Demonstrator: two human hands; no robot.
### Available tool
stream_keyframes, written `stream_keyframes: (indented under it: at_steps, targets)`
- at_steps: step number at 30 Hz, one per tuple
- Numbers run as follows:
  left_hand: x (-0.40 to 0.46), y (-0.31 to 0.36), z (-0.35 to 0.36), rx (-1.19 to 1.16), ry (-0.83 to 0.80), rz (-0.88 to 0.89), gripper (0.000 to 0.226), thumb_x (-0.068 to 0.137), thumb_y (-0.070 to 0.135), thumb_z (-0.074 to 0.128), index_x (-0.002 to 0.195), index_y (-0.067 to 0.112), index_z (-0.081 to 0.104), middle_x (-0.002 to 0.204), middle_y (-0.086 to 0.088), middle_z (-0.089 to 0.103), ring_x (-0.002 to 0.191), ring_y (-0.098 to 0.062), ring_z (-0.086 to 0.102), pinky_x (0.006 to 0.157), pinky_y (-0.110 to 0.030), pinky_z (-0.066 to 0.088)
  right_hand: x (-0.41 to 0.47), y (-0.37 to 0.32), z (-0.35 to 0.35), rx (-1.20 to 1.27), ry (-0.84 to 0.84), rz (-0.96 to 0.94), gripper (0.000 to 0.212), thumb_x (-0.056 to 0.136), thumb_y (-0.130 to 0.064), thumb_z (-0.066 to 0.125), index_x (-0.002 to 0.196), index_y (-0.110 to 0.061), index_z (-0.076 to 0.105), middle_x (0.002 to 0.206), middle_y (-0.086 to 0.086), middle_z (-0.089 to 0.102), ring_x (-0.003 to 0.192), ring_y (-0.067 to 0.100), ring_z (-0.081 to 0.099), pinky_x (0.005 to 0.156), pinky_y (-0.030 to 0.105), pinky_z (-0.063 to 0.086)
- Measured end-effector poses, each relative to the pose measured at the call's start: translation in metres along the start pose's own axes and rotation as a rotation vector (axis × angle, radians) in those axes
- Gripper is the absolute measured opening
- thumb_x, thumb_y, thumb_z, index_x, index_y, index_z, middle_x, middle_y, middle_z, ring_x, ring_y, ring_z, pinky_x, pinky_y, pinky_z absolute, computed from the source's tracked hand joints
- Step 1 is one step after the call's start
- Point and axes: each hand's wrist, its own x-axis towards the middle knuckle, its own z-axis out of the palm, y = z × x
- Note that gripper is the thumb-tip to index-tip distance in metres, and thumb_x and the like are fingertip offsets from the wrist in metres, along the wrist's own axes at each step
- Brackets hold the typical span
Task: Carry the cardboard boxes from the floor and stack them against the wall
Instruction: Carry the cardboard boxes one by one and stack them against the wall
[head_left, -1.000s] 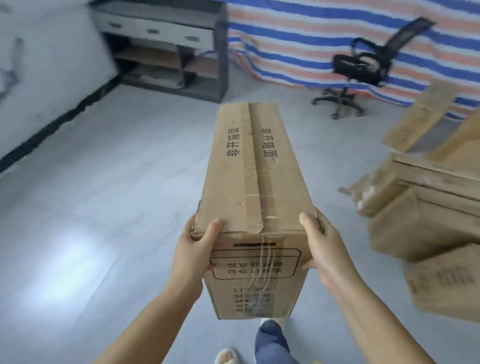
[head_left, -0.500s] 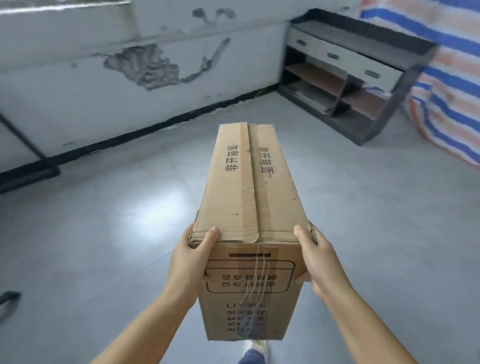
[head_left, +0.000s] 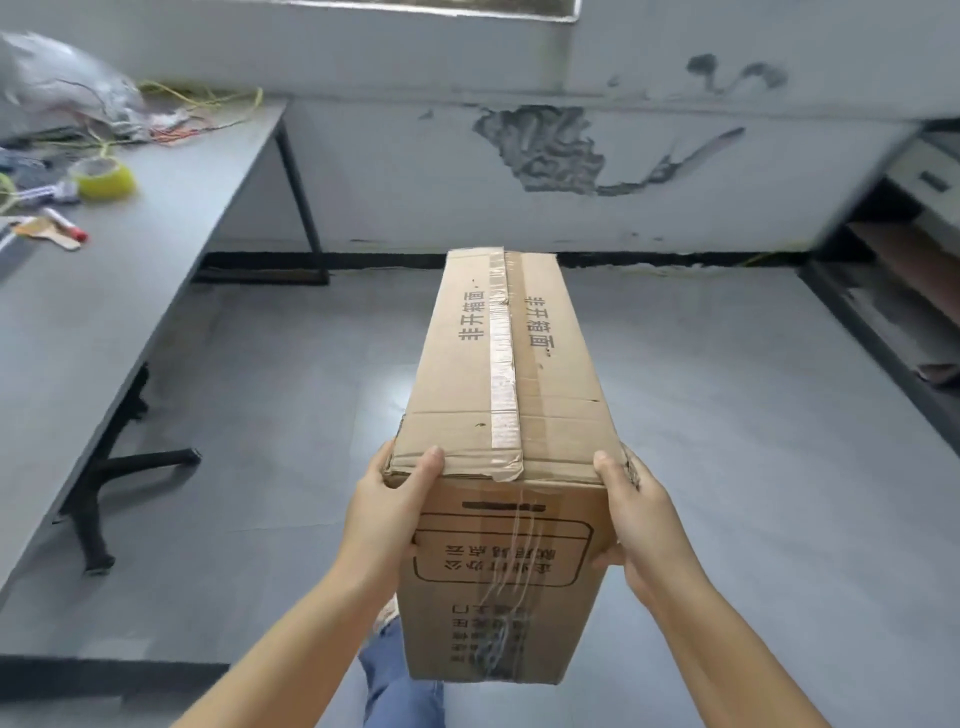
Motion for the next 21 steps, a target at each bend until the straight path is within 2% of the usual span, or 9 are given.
stream_keyframes:
  at_steps: [3, 6, 12, 16, 19, 21]
  targets:
    - [0.058, 0.024, -0.023, -0.020, 0.013, -0.003, 0.015, 0.087, 0.041, 0.063, 0.102, 0.042, 0.063, 0.085, 0.021, 0.071, 0.070, 0.001, 0.068, 0.056, -0.032, 0.055, 0.046, -0.020, 0.051, 0.004, -0.011, -0.007, 0.032, 0.098, -0.036, 0.045, 0.129, -0.038, 0.054, 0.106, -0.012, 0.068, 0.097, 0.013, 0.065, 0.073, 0.037, 0.053]
    - [0.115, 0.057, -0.049, -0.035, 0.032, -0.018, 0.015, 0.088, 0.039, 0.063, 0.102, 0.039, 0.062, 0.081, 0.022, 0.071, 0.066, 0.002, 0.067, 0.045, -0.024, 0.051, 0.087, -0.049, 0.102, 0.000, -0.016, 0.010, 0.033, 0.098, -0.036, 0.044, 0.130, -0.035, 0.054, 0.108, -0.009, 0.069, 0.098, 0.015, 0.065, 0.074, 0.039, 0.053]
    - [0.211, 0.111, -0.092, -0.048, 0.067, -0.008, 0.015, 0.089, 0.034, 0.063, 0.104, 0.035, 0.063, 0.079, 0.021, 0.071, 0.065, 0.003, 0.067, 0.041, -0.017, 0.046, 0.159, -0.099, 0.190, -0.015, -0.042, 0.036, 0.034, 0.098, -0.037, 0.044, 0.131, -0.030, 0.053, 0.107, -0.005, 0.069, 0.091, 0.017, 0.067, 0.052, 0.033, 0.051]
    - [0.266, 0.138, -0.110, -0.063, 0.091, 0.012, 0.010, 0.090, 0.030, 0.062, 0.100, 0.033, 0.064, 0.078, 0.023, 0.071, 0.064, 0.005, 0.066, 0.041, -0.016, 0.046, 0.209, -0.130, 0.236, -0.025, -0.074, 0.029, 0.037, 0.098, -0.037, 0.045, 0.134, -0.032, 0.051, 0.104, -0.007, 0.069, 0.085, 0.016, 0.069, 0.050, 0.035, 0.050]
    - [0.312, 0.154, -0.116, -0.068, 0.122, 0.004, 0.007, 0.091, 0.031, 0.062, 0.094, 0.037, 0.063, 0.075, 0.026, 0.069, 0.062, 0.007, 0.065, 0.039, -0.018, 0.047, 0.254, -0.149, 0.265, -0.015, -0.110, 0.016, 0.035, 0.098, -0.035, 0.046, 0.132, -0.031, 0.052, 0.102, -0.009, 0.070, 0.083, 0.012, 0.069, 0.045, 0.027, 0.048]
    - [0.345, 0.165, -0.116, -0.063, 0.140, -0.003, 0.007, 0.090, 0.033, 0.062, 0.092, 0.040, 0.062, 0.075, 0.027, 0.069, 0.061, 0.008, 0.064, 0.038, -0.020, 0.048, 0.287, -0.162, 0.283, -0.018, -0.144, 0.022, 0.032, 0.098, -0.035, 0.046, 0.129, -0.033, 0.054, 0.103, -0.009, 0.070, 0.083, 0.013, 0.069, 0.044, 0.028, 0.048]
